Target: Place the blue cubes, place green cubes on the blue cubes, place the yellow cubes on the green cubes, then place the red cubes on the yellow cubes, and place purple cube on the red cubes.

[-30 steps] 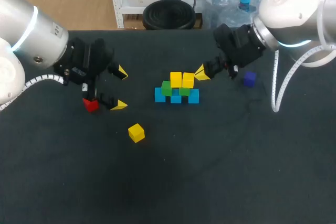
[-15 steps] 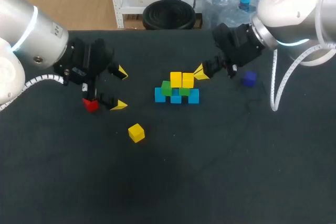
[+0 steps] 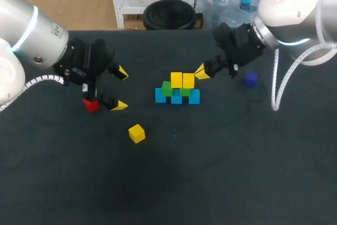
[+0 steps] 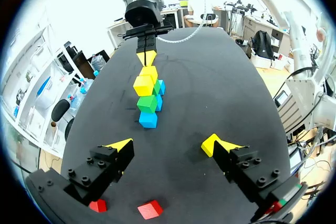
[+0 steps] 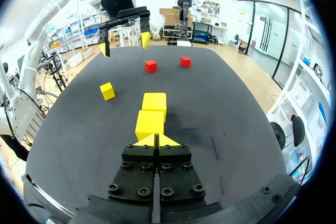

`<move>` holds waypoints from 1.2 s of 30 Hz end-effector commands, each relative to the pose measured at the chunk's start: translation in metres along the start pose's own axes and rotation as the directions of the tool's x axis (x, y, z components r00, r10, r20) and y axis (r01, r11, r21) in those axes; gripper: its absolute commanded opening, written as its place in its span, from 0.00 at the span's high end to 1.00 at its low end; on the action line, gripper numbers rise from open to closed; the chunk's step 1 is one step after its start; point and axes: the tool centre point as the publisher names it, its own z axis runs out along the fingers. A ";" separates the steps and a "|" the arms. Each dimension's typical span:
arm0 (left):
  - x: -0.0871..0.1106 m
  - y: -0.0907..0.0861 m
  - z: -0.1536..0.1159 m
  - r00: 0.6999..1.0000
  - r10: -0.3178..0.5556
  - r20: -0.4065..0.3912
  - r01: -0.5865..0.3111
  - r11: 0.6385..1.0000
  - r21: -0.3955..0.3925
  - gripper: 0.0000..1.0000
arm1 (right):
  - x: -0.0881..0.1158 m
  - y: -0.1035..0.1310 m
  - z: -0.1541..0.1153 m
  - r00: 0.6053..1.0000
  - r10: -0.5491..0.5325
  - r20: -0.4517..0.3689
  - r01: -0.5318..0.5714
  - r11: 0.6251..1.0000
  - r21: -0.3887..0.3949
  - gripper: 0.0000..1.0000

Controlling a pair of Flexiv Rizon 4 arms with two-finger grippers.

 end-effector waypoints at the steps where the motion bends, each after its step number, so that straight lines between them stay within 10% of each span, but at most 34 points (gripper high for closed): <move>1: 0.001 0.000 0.000 1.000 0.003 0.005 -0.003 1.000 -0.001 0.00 | 0.002 0.003 -0.003 1.000 0.003 -0.001 -0.003 1.000 0.003 1.00; 36: 0.001 0.000 0.000 1.000 0.003 0.005 -0.003 1.000 -0.001 0.00 | 0.003 0.002 0.005 1.000 0.012 0.008 -0.012 1.000 -0.011 1.00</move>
